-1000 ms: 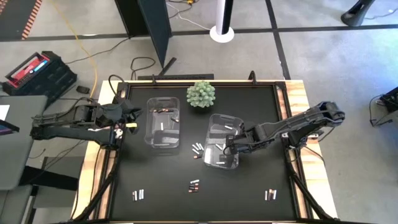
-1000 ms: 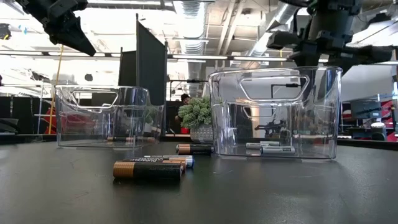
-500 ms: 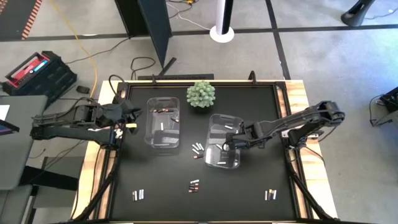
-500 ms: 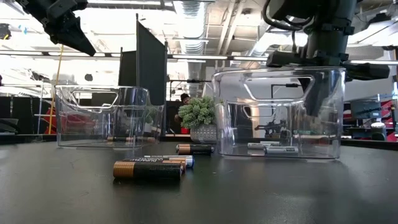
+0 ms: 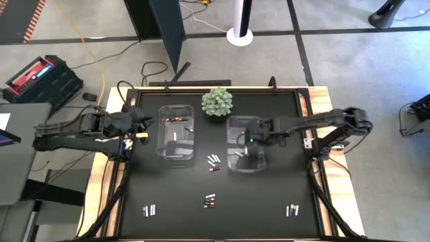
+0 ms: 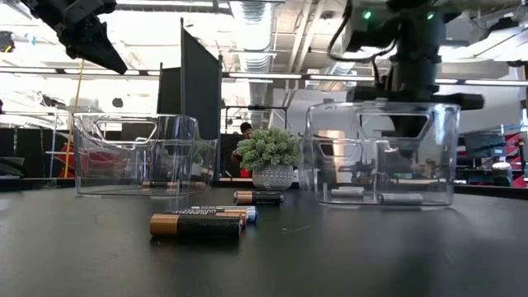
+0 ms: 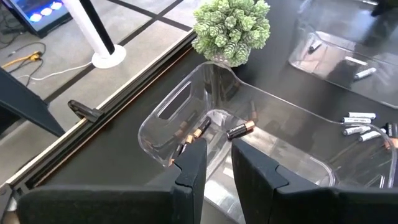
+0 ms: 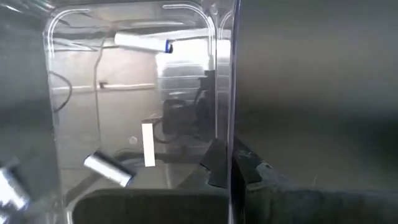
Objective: Sort batteries
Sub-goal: Adjust the transparent bins
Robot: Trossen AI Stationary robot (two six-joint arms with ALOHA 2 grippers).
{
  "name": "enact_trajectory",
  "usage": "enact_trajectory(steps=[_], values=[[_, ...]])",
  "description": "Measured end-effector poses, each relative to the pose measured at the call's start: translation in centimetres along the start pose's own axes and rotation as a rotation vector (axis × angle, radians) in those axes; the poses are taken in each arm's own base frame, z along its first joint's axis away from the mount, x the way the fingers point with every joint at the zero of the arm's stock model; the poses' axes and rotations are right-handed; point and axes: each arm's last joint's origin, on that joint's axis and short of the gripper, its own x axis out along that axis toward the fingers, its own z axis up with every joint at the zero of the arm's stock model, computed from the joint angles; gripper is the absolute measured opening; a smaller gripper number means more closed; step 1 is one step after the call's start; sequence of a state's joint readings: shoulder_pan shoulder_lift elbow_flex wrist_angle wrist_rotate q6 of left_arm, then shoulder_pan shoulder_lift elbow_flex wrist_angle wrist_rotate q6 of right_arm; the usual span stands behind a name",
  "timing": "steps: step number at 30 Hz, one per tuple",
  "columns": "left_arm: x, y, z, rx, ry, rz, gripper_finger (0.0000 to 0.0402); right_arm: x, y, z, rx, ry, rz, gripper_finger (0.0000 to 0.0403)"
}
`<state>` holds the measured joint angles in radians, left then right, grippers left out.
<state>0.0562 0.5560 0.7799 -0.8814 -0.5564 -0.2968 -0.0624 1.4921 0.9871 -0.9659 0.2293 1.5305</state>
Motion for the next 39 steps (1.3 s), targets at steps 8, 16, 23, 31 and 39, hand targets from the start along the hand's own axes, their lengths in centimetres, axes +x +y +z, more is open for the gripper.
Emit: enact_trajectory(steps=[8, 16, 23, 31, 39], values=[[0.0, 0.0, 0.0, -0.013, 0.0, 0.0, 0.0073, 1.0, -1.6, 6.6, -0.035, -0.024, -0.051, 0.0002], [0.0, 0.0, 0.0, -0.014, 0.0, 0.0, 0.0073, 1.1, -3.7, 11.8, -0.034, -0.054, -0.016, 0.0001], [0.0, 0.0, 0.0, -0.015, -0.002, 0.0, 0.0073, 1.8, -3.6, 12.2, -0.055, -0.019, 0.002, 0.0001], [0.0, 0.0, 0.0, -0.019, -0.003, -0.001, 0.0073, 1.7, -3.2, 11.6, -0.117, -0.009, 0.005, 0.0018], [0.0, 0.0, 0.1, -0.025, -0.006, -0.002, 0.0073, 1.6, -2.9, 11.0, -0.122, -0.005, 0.009, 0.0044]])
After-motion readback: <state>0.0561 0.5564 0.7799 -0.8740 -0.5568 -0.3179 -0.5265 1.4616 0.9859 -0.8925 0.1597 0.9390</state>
